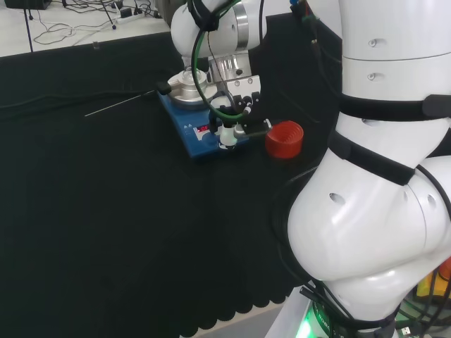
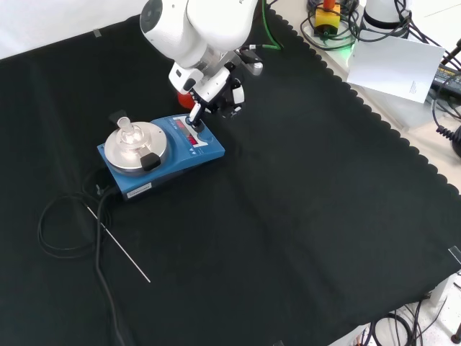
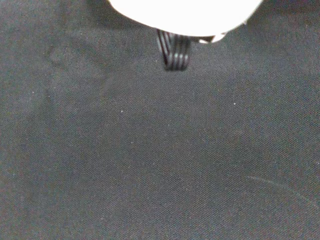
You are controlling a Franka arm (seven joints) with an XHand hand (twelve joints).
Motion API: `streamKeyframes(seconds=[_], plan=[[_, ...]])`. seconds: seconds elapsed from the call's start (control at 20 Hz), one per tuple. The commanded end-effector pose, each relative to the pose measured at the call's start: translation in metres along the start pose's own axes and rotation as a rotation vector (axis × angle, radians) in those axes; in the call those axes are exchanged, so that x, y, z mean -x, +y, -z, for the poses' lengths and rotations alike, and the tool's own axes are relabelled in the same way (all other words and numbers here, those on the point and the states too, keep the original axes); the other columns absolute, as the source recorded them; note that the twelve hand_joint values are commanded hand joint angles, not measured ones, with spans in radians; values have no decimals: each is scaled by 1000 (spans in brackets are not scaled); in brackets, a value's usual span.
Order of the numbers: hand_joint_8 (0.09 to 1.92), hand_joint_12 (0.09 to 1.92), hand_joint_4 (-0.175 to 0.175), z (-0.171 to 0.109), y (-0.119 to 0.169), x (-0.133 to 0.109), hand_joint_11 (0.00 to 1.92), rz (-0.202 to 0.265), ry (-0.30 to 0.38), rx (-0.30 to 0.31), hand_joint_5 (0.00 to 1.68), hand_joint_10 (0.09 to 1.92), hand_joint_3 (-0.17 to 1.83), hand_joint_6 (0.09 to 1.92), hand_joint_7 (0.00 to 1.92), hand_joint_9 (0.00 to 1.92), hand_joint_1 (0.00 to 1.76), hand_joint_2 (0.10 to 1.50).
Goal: Turn on the heater.
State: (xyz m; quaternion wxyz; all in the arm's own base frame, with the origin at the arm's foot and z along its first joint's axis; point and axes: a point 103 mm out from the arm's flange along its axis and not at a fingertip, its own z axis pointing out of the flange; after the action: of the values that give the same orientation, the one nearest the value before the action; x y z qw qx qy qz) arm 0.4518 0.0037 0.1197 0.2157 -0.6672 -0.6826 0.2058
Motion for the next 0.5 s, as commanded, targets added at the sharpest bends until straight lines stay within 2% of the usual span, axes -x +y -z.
streamKeyframes(seconds=[0.05, 0.15, 0.4, 0.5], plan=[[1557, 1418, -69, -2, 0, -4, 1183, -7, 0, -2, 323, 1547, 1180, 925, 1593, 1661, 1433, 618], [1557, 1418, -69, -2, 0, 4, 1183, 1, 17, -2, 323, 1546, 1180, 925, 1592, 1660, 1433, 618], [1555, 1417, -70, -4, 2, -3, 1184, -6, -1, -10, 325, 1544, 1181, 927, 1592, 1659, 1431, 618], [1554, 1416, -70, -4, 1, 3, 1184, 0, 11, -14, 326, 1543, 1181, 927, 1592, 1659, 1430, 618]])
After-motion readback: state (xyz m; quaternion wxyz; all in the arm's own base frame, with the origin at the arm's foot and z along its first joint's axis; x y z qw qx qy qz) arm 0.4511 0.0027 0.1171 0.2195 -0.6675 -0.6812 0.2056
